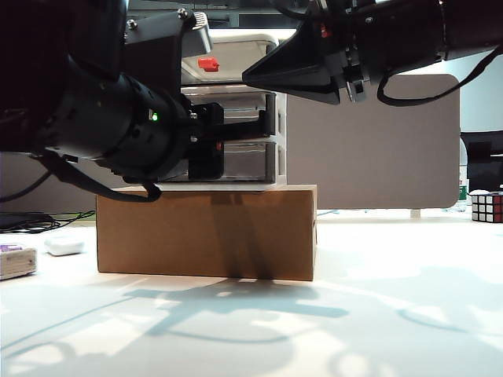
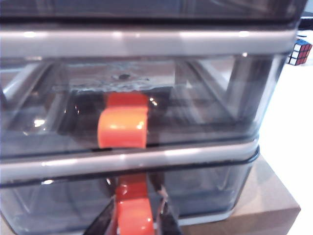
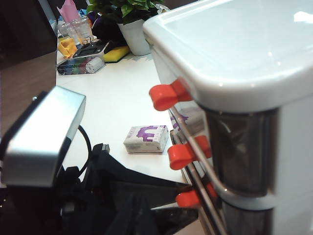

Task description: Open the third layer of the drawer on the table, pick up a pack of napkins on the table and put it in, and finally close the drawer.

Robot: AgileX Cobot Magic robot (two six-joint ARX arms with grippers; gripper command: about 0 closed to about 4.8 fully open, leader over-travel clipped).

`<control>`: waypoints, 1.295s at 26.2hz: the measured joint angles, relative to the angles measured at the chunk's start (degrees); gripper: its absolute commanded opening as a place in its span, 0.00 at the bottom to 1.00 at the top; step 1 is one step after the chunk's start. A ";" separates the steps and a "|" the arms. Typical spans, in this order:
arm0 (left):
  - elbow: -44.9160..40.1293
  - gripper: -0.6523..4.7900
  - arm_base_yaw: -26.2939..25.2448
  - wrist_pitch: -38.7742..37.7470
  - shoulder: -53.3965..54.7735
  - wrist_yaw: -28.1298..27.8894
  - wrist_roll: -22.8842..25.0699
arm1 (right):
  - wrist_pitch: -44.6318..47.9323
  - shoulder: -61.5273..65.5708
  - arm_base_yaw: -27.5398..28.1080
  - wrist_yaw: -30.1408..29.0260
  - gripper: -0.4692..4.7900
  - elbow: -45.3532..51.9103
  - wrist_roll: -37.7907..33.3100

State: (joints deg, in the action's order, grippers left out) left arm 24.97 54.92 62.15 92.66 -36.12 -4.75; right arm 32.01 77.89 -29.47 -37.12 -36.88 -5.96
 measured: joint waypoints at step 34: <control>0.72 0.11 0.00 -2.01 0.02 -1.55 -0.09 | 4.28 5.03 -0.31 2.58 0.08 -3.15 -0.02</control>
State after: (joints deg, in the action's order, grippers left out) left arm 25.69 54.92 60.14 92.68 -37.67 -4.84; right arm 36.29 82.91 -29.78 -34.54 -40.03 -5.98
